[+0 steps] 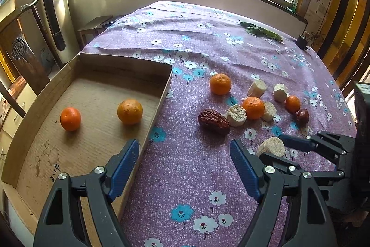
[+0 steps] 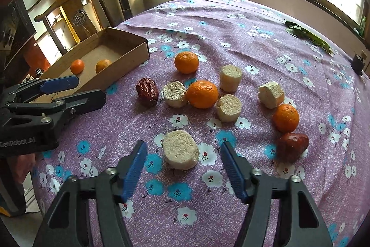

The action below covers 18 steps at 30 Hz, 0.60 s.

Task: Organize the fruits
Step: 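Grasp a round white yam slice with the right gripper while the left gripper grasps a red date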

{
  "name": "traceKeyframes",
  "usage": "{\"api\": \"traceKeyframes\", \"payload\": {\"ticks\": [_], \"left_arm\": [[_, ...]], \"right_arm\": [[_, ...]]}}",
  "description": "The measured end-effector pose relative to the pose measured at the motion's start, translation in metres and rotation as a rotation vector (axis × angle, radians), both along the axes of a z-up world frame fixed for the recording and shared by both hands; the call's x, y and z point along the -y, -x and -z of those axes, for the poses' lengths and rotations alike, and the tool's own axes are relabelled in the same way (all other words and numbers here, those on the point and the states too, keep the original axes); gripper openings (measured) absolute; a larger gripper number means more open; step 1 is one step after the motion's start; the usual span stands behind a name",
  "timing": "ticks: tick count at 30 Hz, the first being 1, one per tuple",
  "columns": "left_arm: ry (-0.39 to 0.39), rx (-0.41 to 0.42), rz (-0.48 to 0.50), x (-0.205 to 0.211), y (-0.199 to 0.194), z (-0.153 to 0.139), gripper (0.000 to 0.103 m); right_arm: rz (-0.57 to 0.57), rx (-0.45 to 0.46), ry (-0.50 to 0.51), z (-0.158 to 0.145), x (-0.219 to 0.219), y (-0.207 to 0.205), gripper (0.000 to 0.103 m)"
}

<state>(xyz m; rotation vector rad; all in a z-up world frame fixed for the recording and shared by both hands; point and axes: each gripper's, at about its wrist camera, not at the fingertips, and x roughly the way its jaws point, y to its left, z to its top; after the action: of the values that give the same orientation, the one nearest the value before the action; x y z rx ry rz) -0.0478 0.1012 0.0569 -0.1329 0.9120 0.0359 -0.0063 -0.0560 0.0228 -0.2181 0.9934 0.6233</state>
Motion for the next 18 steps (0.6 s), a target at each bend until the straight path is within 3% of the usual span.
{"api": "traceKeyframes", "payload": {"ticks": [1,9,18], "left_arm": [[0.001,0.000,-0.001,0.000,0.000,0.000,0.080],[-0.011,-0.004,0.016,0.019,-0.010,0.000,0.080],[-0.091,-0.061,0.049,0.042,-0.042,0.024,0.080]], "right_arm": [[-0.001,-0.005,0.001,0.003,-0.001,-0.001,0.038],[0.046,0.017,-0.016,-0.012,0.028,0.009,0.038],[0.079,0.009,-0.051,-0.013,0.053,0.017,0.038]]}}
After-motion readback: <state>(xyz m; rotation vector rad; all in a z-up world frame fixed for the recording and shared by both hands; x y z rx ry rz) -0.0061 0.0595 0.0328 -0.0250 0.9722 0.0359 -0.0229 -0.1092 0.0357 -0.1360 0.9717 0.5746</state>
